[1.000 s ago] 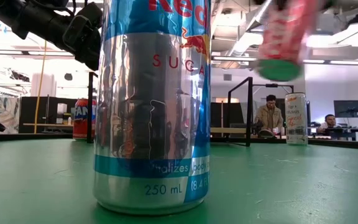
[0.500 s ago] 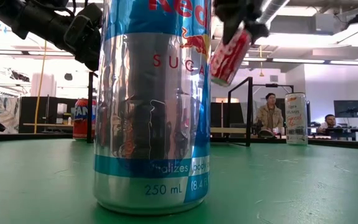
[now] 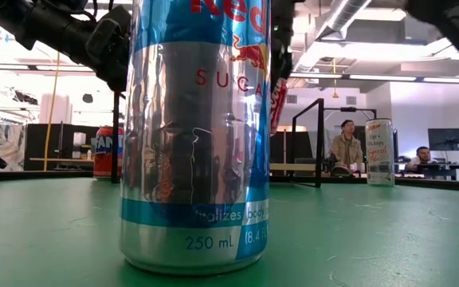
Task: Place canned beverage on shelf
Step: Put the bottom red soda can on the shelf
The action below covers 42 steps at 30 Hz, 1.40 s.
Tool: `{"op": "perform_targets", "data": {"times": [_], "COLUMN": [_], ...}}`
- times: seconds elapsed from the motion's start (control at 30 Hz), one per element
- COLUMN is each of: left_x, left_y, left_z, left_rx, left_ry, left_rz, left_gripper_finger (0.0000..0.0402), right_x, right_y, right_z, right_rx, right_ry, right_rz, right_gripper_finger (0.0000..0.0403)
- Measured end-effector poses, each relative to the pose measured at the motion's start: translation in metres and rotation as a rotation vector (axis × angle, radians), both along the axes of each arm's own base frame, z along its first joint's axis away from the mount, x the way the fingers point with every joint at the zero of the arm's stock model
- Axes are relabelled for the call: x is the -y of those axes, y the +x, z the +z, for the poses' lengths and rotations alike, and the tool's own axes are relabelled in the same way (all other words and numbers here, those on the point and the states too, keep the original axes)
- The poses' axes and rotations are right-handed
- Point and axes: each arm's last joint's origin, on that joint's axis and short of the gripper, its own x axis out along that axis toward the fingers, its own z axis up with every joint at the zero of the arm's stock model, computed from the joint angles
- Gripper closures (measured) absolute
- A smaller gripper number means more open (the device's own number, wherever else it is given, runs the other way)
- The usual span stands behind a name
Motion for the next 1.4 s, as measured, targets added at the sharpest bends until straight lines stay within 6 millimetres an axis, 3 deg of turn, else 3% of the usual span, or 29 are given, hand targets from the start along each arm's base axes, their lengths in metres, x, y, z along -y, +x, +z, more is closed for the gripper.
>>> {"op": "perform_targets", "data": {"times": [0.17, 0.63, 1.4], "left_x": [0.000, 0.000, -0.001], "left_y": [0.000, 0.000, 0.000], "left_z": [0.000, 0.000, 0.000], "left_rx": [0.008, 0.016, 0.014], "left_ry": [-0.023, -0.046, -0.036], "left_rz": [0.011, 0.033, 0.035], "left_gripper_finger": [0.0104, 0.0104, 0.0104], "right_x": [0.013, 0.030, 0.039], "right_y": [0.013, 0.017, 0.012], "right_z": [-0.009, -0.036, -0.034], "right_rx": [-0.065, -0.128, -0.104], "right_ry": [-0.029, 0.055, 0.092], "right_rz": [0.087, 0.139, 0.134], "right_gripper_finger": [0.0071, 0.0053, 0.0048]}}
